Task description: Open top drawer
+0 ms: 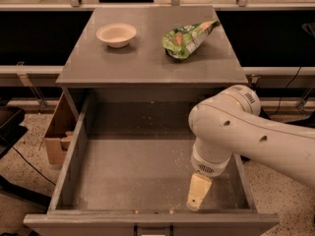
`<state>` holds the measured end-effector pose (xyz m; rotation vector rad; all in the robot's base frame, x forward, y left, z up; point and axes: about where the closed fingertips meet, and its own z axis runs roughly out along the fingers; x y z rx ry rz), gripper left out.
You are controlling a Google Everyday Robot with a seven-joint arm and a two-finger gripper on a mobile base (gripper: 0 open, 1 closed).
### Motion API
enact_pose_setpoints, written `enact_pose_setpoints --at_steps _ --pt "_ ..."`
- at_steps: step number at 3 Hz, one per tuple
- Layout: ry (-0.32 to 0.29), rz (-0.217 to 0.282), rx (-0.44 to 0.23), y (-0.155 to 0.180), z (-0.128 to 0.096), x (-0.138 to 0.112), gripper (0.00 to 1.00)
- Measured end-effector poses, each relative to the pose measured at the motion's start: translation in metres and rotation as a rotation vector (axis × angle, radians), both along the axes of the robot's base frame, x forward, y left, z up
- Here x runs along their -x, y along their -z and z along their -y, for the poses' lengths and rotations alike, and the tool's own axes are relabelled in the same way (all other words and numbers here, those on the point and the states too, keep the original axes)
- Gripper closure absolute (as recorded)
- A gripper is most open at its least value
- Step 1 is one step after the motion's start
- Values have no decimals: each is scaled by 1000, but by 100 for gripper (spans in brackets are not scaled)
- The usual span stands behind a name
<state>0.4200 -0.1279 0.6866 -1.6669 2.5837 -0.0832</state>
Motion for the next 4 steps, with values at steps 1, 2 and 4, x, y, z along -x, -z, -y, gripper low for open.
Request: enact_pose_setpoints --at_steps 1,2,4 --pt "-3 1 1 -1 0 -2 26" --pt "-28 16 14 -16 -1 -25 49" --pt "86 -93 51 -100 64 -86 100"
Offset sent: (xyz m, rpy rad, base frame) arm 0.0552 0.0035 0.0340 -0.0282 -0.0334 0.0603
